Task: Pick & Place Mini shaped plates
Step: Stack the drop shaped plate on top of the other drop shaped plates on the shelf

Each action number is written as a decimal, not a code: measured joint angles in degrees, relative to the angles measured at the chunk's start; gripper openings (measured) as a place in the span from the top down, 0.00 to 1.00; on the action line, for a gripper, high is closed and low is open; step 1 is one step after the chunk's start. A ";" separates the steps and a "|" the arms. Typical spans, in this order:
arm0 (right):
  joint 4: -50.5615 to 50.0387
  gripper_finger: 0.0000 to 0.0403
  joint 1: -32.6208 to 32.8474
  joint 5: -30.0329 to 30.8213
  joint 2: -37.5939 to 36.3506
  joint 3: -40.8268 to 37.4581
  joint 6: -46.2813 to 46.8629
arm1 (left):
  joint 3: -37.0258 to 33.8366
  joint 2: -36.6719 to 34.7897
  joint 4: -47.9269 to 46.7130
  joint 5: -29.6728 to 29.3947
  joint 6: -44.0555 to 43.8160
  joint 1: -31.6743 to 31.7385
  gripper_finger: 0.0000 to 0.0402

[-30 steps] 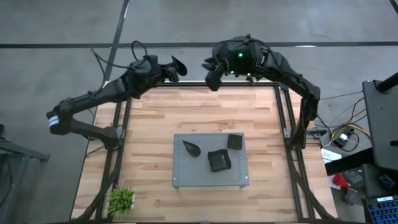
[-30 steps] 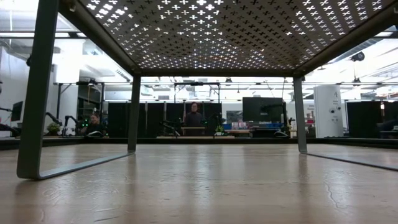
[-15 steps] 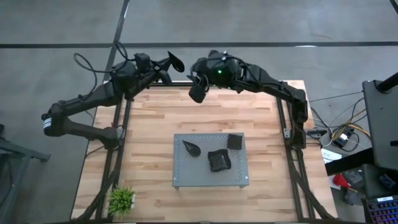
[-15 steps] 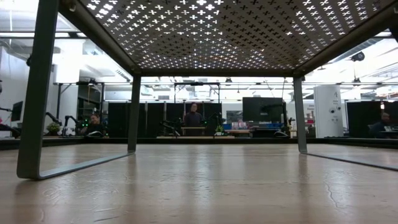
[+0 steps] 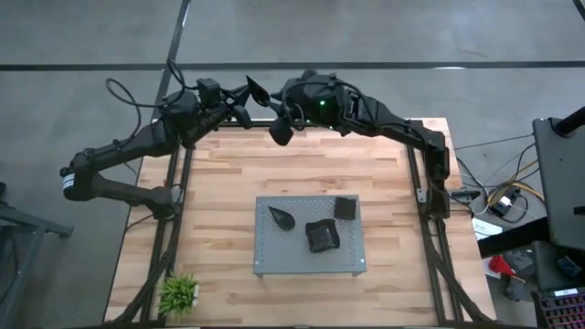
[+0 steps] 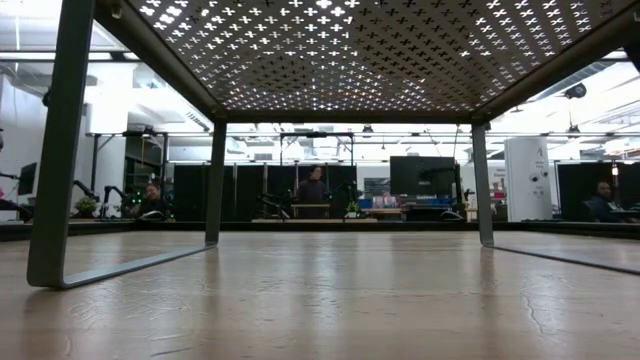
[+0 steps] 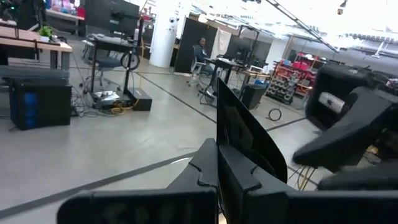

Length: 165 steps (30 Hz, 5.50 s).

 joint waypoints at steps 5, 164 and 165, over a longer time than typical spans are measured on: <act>-0.08 0.78 0.02 0.25 1.15 -0.20 0.31 | 0.00 0.00 -0.19 0.38 0.72 0.01 1.00; -17.02 0.95 15.39 -24.00 0.78 -25.16 46.68 | 0.02 -12.96 -4.63 20.36 -13.43 -1.51 0.55; -17.02 0.93 15.39 -24.02 0.78 -25.16 46.82 | 0.02 -12.96 -4.86 20.36 -13.43 -1.51 0.55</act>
